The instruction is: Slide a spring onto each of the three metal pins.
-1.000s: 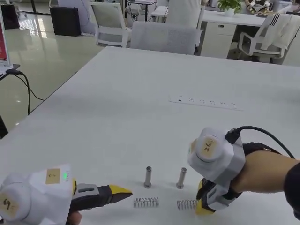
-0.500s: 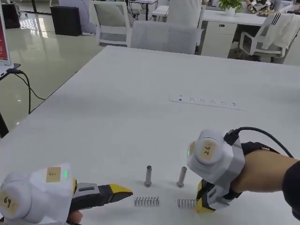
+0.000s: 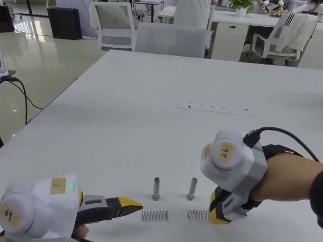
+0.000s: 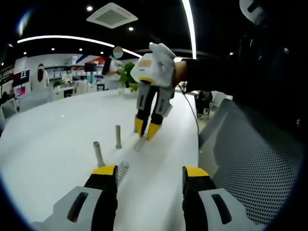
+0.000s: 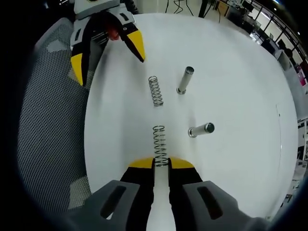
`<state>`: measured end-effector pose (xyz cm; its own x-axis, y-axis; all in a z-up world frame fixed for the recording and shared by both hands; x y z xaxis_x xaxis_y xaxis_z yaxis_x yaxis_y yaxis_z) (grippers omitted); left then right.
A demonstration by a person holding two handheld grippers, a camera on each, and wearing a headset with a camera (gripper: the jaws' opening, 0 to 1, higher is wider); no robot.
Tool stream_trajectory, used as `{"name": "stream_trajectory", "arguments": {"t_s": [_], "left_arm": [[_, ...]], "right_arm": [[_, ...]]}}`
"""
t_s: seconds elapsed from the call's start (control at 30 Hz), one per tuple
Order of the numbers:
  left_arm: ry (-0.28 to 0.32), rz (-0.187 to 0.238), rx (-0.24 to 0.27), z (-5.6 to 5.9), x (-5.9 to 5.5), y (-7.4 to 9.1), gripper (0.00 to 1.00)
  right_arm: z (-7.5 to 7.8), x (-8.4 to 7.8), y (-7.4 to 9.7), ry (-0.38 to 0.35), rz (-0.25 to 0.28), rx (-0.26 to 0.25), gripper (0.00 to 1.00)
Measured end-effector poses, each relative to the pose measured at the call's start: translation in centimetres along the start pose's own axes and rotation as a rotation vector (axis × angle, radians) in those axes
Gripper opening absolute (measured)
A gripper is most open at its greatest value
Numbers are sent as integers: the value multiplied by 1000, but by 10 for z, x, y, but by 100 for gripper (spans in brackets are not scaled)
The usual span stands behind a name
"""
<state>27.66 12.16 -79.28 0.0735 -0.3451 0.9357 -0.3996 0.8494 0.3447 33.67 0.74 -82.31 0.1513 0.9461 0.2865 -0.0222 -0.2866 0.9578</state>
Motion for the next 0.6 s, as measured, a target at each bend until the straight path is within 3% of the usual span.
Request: {"name": "stream_trajectory", "arguments": {"t_s": [0.17,0.6], "left_arm": [[-22,-3,-18,0,5,-3,47],[-76,-2,-52,-8,19,-16,45]], "right_arm": [[-12,12,13,11,23,14,8],[-23,30,32,52,48,4,8]]}}
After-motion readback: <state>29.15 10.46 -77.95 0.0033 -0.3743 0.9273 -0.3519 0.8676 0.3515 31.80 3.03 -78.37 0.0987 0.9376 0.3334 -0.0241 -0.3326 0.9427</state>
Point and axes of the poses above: the centre of the closed fingertips' face, and the gripper's own axes: y roughly backward along the fingers, z roughly to its right, x roughly out of its top, the point moved 2 cm from there along y, roughly backward along the fingers, and after that the axes turned 10 degrees about -y, right-handed, at the moved point
